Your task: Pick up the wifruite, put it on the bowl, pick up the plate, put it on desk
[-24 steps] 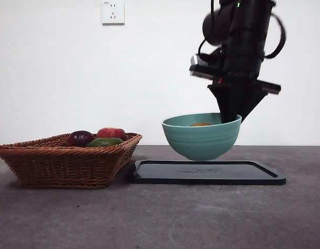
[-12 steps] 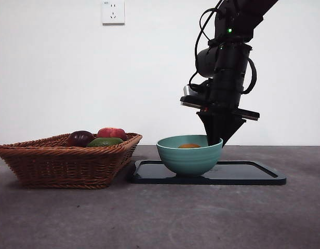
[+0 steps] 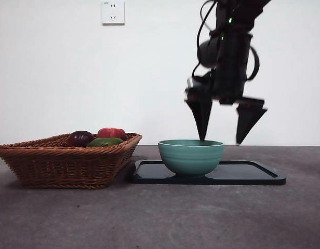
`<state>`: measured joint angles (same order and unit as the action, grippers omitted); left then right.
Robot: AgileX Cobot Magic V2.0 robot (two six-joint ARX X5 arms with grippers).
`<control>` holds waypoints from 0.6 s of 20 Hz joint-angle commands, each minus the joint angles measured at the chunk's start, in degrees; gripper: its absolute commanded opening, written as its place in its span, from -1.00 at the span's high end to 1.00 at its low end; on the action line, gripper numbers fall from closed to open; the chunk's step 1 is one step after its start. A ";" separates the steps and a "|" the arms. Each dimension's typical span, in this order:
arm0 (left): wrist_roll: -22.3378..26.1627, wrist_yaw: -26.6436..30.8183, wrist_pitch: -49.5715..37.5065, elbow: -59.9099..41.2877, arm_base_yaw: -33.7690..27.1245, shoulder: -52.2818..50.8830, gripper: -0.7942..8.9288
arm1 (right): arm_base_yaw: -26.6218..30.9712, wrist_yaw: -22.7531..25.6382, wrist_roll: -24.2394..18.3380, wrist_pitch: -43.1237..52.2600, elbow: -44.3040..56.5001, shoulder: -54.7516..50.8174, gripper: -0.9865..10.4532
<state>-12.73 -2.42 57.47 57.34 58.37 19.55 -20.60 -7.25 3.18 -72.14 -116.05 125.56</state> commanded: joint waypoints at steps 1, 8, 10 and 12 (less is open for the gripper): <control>0.66 0.11 -0.72 0.57 0.48 0.13 -0.32 | -0.26 0.22 -0.81 -3.23 -4.46 -2.91 -0.26; 0.66 0.11 -0.70 0.57 0.48 0.13 -0.32 | -2.12 1.49 -1.07 -8.90 -3.37 -26.69 -0.26; 0.66 0.11 -0.70 0.57 0.48 0.13 -0.32 | -2.99 1.55 -1.09 -8.92 -0.31 -33.42 -0.26; 0.63 0.11 -0.72 0.57 0.48 0.13 -0.32 | -4.09 1.53 -1.07 -8.90 5.22 -41.11 -0.26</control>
<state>-12.73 -2.37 57.43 57.34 58.37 19.55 -24.43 -5.80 2.76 -76.88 -110.04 84.05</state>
